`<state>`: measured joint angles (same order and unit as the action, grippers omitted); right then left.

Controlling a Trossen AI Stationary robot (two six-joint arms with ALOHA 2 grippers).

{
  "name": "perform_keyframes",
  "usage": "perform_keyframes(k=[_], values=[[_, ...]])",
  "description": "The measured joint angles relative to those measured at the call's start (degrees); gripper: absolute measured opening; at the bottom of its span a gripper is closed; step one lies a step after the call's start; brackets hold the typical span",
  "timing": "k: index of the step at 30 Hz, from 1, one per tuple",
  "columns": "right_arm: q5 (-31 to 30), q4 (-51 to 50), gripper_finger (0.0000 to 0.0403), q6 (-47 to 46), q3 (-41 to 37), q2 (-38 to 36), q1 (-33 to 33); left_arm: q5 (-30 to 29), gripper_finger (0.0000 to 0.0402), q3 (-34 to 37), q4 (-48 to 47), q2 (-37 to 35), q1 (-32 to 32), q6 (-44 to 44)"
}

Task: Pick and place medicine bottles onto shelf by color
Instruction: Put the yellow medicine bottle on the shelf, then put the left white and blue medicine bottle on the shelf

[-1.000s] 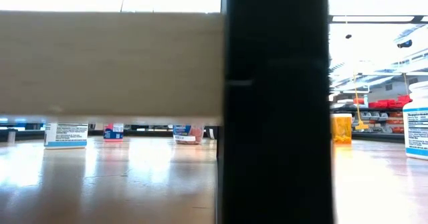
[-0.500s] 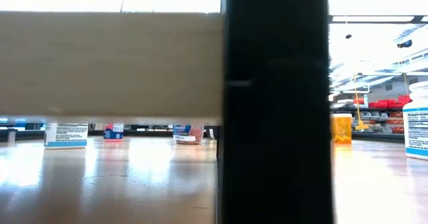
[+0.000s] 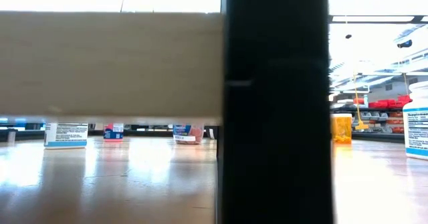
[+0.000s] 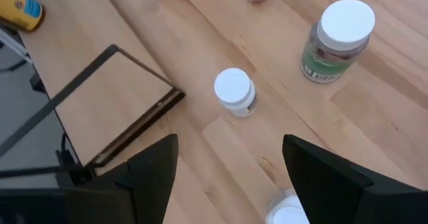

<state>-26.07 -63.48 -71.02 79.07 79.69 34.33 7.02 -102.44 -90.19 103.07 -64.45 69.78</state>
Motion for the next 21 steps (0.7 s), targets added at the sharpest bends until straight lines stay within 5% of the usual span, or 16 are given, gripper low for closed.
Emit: perform_keyframes(k=[6, 11, 16, 21], values=[[1.3, -0.3, 0.0276, 5.9, 0.0, 0.0, 0.0, 0.5, 0.0317, -8.9, 0.3, 0.0, 3.2, -0.3], [1.3, -0.3, 0.0276, 11.6, 0.0, -0.4, -0.2, -6.0, 0.0314, -14.8, 0.2, -0.1, 9.7, 0.1], [1.3, -0.3, 0.0276, 16.1, 0.0, -2.5, -0.4, -13.2, 0.0299, -14.8, 0.4, -0.1, 20.4, -1.1], [1.3, -0.5, 0.0276, 17.9, 0.0, -6.6, -0.4, -13.9, 0.0291, -9.9, 0.3, -0.1, 32.8, -6.1]])
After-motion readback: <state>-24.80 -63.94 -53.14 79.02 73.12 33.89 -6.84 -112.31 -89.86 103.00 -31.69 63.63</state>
